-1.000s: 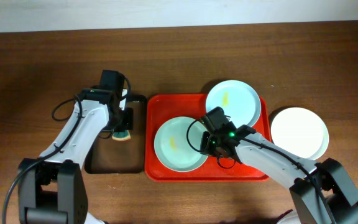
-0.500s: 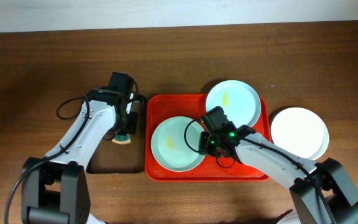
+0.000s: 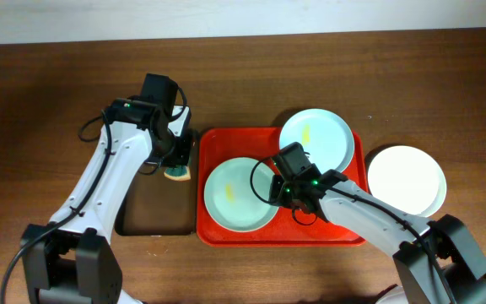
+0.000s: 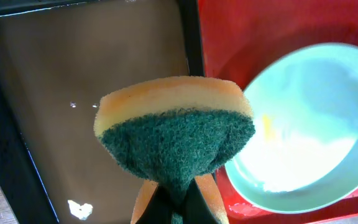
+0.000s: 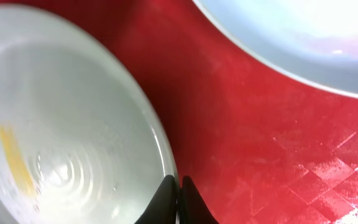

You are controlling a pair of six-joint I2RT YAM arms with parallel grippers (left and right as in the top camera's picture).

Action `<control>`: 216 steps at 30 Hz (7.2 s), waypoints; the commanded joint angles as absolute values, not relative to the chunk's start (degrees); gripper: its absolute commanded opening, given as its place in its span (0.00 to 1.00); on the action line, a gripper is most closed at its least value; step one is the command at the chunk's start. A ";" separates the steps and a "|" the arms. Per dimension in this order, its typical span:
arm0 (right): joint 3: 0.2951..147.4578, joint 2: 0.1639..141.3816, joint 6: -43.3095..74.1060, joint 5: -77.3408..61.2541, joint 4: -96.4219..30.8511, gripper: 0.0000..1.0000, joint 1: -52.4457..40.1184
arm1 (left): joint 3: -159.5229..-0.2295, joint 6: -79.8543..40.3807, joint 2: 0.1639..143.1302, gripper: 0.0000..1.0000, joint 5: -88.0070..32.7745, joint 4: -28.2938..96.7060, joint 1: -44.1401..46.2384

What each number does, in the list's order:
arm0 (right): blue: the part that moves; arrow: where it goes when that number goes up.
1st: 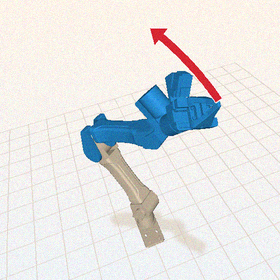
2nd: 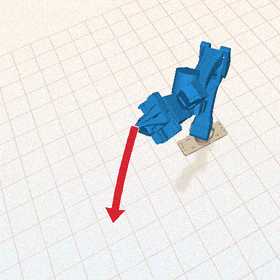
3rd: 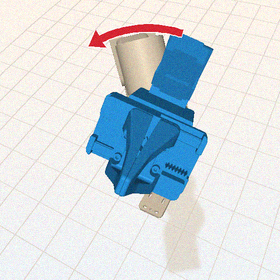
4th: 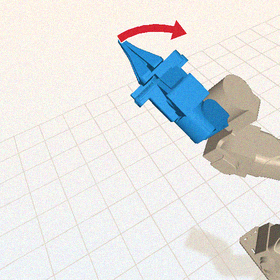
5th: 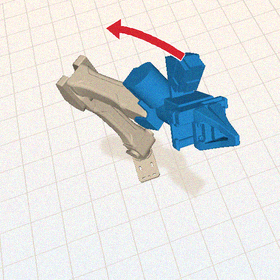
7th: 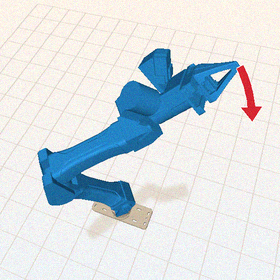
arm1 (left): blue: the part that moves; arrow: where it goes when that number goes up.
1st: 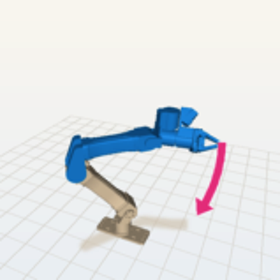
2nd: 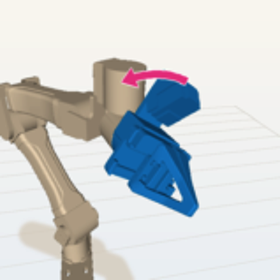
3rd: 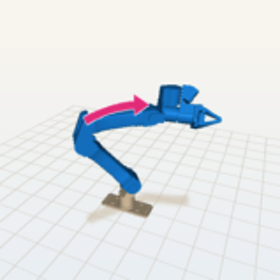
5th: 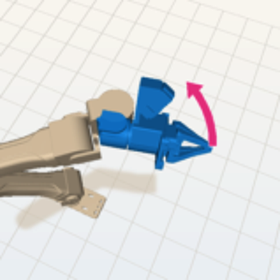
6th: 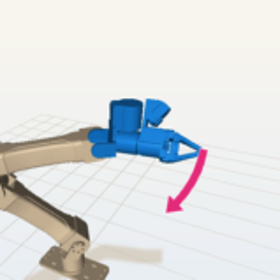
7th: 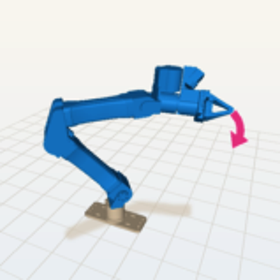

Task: Clean dirty plates on tray and stack at the side
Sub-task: 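Lift the sponge with the left gripper and carry it over the blue plate, then scrub the pale blue plate with the sponge while right gripper holds it, then carry the sponge back and lower it into the black tray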

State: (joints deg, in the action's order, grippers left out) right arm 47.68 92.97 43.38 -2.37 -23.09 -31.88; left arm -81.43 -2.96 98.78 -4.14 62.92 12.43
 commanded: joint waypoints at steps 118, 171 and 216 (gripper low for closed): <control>47.51 93.38 41.80 -6.46 -23.57 0.04 -32.29 | -75.99 -8.47 112.16 0.00 -27.16 50.13 24.27; 47.51 93.38 37.71 -7.33 -23.31 0.04 -32.29 | -68.12 -12.40 106.32 0.00 -7.44 43.05 26.74; 47.51 93.38 37.71 -7.33 -23.40 0.04 -32.29 | -65.04 -16.19 106.63 0.00 -29.36 37.30 25.96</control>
State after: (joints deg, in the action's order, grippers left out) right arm 47.66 92.97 38.30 -6.96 -23.57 -31.88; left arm -62.61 -17.19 106.04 -18.44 35.51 25.91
